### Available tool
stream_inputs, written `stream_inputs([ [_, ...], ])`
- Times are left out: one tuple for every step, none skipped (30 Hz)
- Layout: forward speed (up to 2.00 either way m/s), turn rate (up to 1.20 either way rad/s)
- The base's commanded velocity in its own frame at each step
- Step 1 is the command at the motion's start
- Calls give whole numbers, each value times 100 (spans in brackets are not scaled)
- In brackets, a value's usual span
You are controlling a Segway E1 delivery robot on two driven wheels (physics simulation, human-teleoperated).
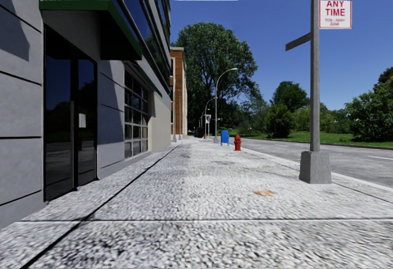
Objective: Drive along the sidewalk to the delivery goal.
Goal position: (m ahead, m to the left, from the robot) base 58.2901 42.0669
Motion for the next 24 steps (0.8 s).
stream_inputs([
  [200,0],
  [200,0],
  [200,0],
  [200,0],
  [200,0],
  [200,0],
  [200,0],
  [200,0],
  [200,0],
  [200,0],
  [200,0],
  [200,0],
  [200,0],
  [200,0],
  [200,0],
  [200,0],
  [200,0],
  [200,0],
  [200,0],
  [200,0],
  [200,0],
  [200,0],
  [200,0],
  [200,0],
])
